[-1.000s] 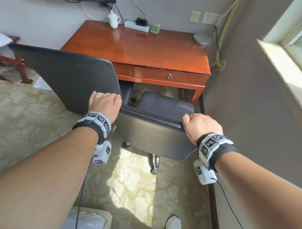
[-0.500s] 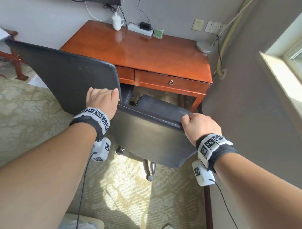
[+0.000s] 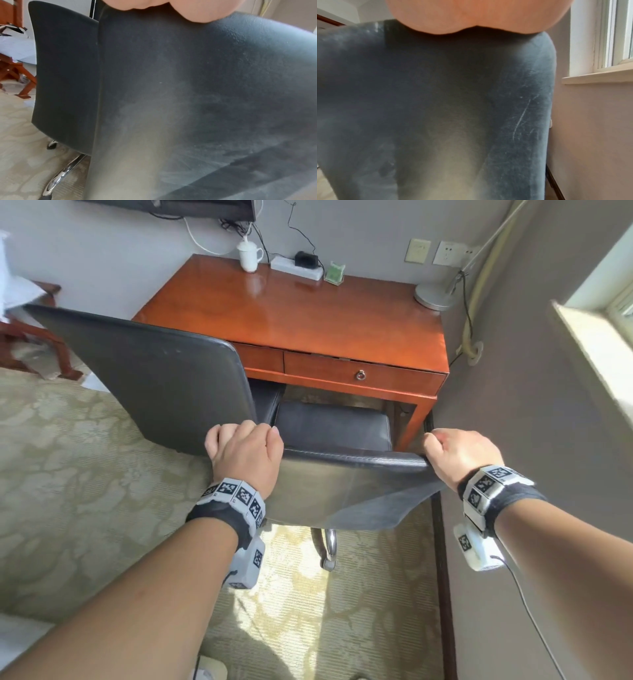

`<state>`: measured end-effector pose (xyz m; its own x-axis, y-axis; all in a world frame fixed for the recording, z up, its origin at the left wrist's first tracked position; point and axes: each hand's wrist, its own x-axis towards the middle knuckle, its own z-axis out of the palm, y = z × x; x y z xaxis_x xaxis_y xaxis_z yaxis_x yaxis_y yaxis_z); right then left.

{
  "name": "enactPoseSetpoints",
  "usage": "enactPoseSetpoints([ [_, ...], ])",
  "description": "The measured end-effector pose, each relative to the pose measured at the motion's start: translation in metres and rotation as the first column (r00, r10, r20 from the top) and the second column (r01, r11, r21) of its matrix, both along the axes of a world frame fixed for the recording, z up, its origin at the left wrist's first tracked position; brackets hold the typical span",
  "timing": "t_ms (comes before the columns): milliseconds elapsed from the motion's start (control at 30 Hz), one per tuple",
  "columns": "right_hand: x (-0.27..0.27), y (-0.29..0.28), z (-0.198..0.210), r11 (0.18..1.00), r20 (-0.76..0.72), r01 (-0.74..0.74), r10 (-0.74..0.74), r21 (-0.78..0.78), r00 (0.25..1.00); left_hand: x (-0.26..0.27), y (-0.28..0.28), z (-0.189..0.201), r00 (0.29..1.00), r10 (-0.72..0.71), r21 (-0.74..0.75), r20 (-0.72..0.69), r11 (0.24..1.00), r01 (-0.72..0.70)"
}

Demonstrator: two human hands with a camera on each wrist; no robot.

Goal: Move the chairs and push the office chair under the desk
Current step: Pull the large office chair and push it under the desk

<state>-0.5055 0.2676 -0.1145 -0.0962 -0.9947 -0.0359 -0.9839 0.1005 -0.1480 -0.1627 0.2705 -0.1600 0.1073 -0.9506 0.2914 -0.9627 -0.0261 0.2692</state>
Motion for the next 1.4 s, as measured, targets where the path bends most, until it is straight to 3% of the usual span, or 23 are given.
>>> enactPoseSetpoints([
  [400,0.026,-0.037,-0.002,0.998,0.038,0.059,-0.057,-0.033,0.998,0.029,-0.083,0.009,0.998,-0.059,0.024,0.016,0.998,0.058],
  [1167,-0.033,-0.176,-0.014,0.998,0.032,0.04,-0.038,-0.054,0.999,-0.032,-0.193,0.0,1.0,-0.025,0.037,0.0,0.999,0.025],
  [1400,-0.026,-0.188,-0.009,0.997,0.022,0.069,-0.069,-0.015,0.997,-0.024,-0.209,0.014,0.998,-0.053,0.139,0.032,0.989,0.049],
])
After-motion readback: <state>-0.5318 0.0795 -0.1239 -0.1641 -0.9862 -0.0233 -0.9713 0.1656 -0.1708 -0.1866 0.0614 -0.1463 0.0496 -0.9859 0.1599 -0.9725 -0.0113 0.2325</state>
